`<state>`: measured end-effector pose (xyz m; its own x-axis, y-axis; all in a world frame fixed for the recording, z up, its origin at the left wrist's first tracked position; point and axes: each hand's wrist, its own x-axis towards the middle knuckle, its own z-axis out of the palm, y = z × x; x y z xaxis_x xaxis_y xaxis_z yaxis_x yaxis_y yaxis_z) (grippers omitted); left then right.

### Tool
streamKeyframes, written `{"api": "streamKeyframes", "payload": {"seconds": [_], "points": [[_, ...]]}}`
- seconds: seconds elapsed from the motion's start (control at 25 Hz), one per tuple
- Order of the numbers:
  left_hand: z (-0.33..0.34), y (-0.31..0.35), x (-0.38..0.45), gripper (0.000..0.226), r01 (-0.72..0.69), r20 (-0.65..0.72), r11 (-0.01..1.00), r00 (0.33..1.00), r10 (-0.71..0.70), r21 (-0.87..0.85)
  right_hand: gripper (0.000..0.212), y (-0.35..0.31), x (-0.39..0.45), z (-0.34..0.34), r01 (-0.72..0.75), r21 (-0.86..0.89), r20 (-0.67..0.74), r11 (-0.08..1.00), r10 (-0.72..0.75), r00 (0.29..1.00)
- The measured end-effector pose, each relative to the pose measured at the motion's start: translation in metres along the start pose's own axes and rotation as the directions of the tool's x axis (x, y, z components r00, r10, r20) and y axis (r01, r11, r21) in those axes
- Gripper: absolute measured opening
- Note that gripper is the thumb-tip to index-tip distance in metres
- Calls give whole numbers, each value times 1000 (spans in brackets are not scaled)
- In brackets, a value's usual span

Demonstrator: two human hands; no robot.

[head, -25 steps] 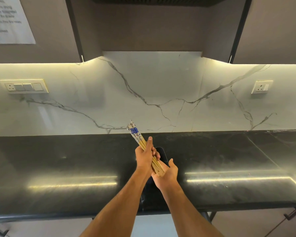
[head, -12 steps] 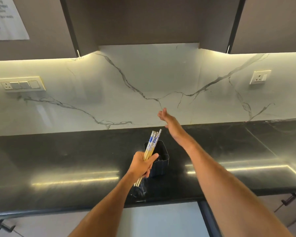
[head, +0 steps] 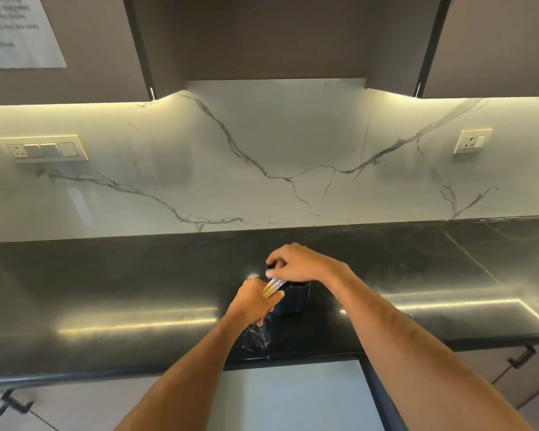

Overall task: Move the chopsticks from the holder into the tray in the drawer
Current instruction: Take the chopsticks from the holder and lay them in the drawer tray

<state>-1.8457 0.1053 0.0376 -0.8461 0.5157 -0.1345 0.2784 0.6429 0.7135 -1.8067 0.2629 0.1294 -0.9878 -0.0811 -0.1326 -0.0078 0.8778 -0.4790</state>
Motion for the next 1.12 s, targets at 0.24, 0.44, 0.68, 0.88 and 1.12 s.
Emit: {"api": "streamKeyframes", "payload": {"seconds": [0.24, 0.44, 0.68, 0.88, 1.12], "points": [[-5, 3, -4, 29, -121, 80, 893, 992, 96, 433, 11, -22, -24, 41, 134, -666, 155, 734, -40, 987], [0, -10, -13, 26, -219, 162, 854, 974, 160, 472, 17, -5, -50, 71, 74, -558, 26, 827, -72, 997], [34, -31, -31, 12, -344, 271, 749, 936, 225, 566, 21, 12, -81, 106, -5, -503, -20, 864, -6, 1000], [72, -41, -72, 16, -341, 246, 670, 940, 235, 660, 20, 28, -106, 144, -7, -456, 20, 890, 18, 1000], [133, -62, -118, 28, -333, 254, 740, 941, 223, 584, 33, 65, -146, 209, -37, -415, 2, 909, 42, 999]]}}
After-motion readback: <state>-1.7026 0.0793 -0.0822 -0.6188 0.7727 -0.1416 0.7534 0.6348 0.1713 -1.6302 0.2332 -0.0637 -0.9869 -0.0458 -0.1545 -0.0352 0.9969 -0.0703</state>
